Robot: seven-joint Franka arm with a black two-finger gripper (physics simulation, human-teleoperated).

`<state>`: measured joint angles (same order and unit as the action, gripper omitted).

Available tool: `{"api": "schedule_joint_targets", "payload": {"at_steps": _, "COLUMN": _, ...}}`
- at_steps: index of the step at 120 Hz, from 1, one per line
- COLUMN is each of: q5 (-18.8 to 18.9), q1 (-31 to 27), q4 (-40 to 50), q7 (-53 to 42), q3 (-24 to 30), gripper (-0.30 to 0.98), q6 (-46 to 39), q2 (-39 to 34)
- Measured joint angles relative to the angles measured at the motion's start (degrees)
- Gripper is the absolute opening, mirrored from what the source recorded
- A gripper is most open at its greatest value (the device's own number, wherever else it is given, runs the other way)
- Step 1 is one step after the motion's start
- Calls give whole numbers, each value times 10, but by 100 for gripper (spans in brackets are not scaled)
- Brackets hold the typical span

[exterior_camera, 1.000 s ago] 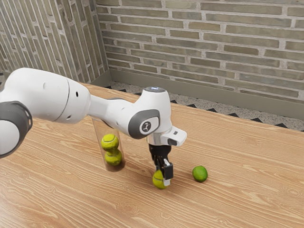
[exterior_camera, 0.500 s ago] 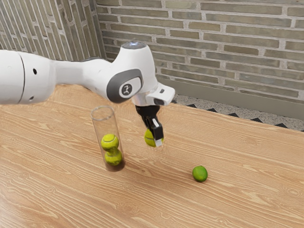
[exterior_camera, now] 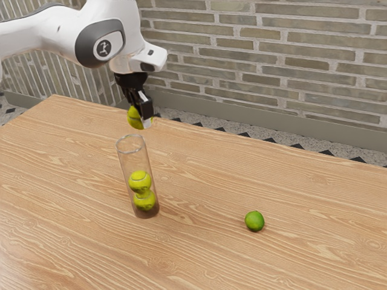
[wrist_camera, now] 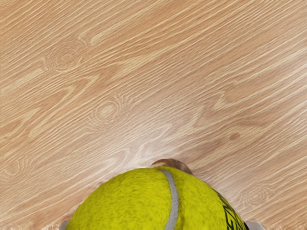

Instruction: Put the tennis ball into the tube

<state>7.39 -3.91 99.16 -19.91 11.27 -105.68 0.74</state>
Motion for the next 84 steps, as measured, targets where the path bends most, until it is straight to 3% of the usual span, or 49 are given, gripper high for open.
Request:
{"api": "schedule_joint_targets", "payload": {"at_steps": 25, "q5": 3, "q1": -40, "q4": 9, "q7": -1, "q3": 0, "gripper": 31, "q6": 22, "q2": 6}}
{"api": "schedule_joint_targets", "payload": {"at_steps": 38, "q5": 6, "q1": -48, "q4": 4, "q7": -4, "q3": -3, "gripper": 40, "q6": 28, "q2": 17}}
{"api": "schedule_joint_targets", "payload": {"at_steps": 59, "q5": 12, "q1": -23, "q4": 2, "q7": -9, "q3": -3, "gripper": 56, "q6": 33, "q2": 18}}
{"api": "schedule_joint_targets", "payload": {"at_steps": 84, "q5": 10, "q1": 5, "q4": -16, "q7": -22, "q3": -1, "gripper": 64, "q6": 36, "q2": 22}}
